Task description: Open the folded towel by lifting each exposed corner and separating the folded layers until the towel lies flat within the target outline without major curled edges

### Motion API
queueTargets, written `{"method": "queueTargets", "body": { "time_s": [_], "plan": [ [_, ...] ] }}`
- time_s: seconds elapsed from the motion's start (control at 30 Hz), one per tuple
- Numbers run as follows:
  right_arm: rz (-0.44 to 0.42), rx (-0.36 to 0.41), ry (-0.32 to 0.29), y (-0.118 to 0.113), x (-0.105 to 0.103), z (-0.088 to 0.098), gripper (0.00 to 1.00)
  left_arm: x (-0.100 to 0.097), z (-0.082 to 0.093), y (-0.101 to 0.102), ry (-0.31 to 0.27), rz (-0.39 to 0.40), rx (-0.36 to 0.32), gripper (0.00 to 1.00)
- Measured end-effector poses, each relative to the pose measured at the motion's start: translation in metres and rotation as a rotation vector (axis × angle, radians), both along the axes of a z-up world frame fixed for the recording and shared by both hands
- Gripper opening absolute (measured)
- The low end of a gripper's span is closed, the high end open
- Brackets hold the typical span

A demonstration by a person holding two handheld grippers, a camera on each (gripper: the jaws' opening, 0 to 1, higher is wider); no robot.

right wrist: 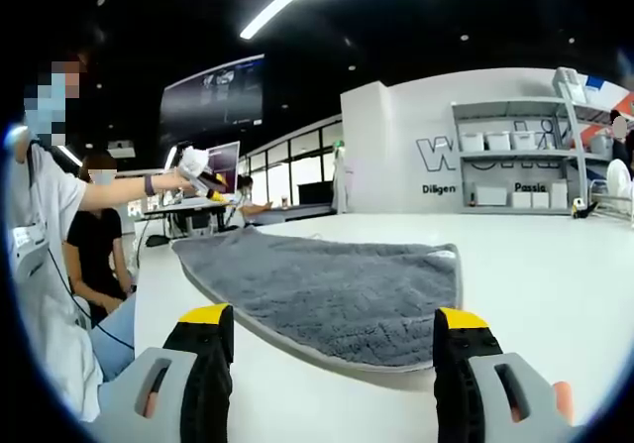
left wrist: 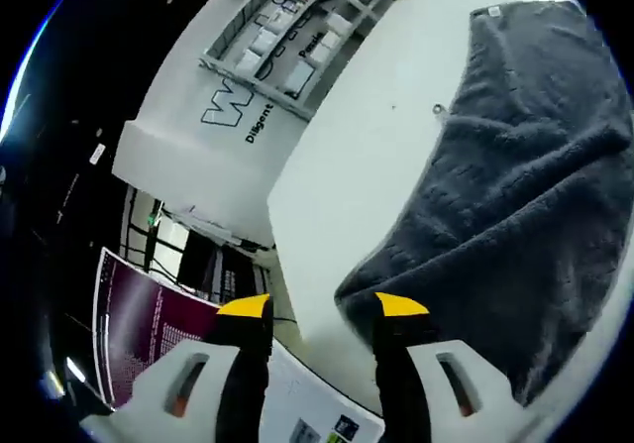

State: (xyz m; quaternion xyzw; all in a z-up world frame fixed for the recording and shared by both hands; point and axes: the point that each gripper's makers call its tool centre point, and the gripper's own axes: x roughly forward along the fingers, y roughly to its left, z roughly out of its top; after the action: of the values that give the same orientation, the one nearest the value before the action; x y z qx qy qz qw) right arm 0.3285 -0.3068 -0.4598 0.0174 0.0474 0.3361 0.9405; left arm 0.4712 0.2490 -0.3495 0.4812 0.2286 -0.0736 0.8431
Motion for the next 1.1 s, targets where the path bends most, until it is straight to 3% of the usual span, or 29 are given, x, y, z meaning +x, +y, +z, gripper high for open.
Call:
{"method": "queueTargets", "body": {
  "time_s": [0.17, 0.43, 0.63, 0.87, 1.1],
  "plan": [
    [0.000, 0.003, 0.002, 0.000, 0.001, 0.000, 0.84, -0.028, -0.007, -0.017, -0.029, -0.049, -0.100, 0.48],
    [-0.001, 0.010, 0.009, -0.001, 0.001, 0.001, 0.84, -0.075, -0.024, -0.051, 0.056, -0.135, -0.497, 0.58],
    [-0.006, 0.012, 0.014, -0.001, 0.002, 0.000, 0.84, -0.102, -0.033, -0.060, 0.038, -0.163, -0.551, 0.72],
    [-0.013, 0.012, 0.020, -0.001, 0.002, 0.000, 0.84, -0.132, -0.041, -0.085, 0.031, -0.193, -0.734, 0.87],
    [-0.015, 0.015, 0.026, -0.001, 0.003, -0.001, 0.84, -0.152, -0.046, -0.103, 0.019, -0.217, -0.890, 0.92]
  ]
}}
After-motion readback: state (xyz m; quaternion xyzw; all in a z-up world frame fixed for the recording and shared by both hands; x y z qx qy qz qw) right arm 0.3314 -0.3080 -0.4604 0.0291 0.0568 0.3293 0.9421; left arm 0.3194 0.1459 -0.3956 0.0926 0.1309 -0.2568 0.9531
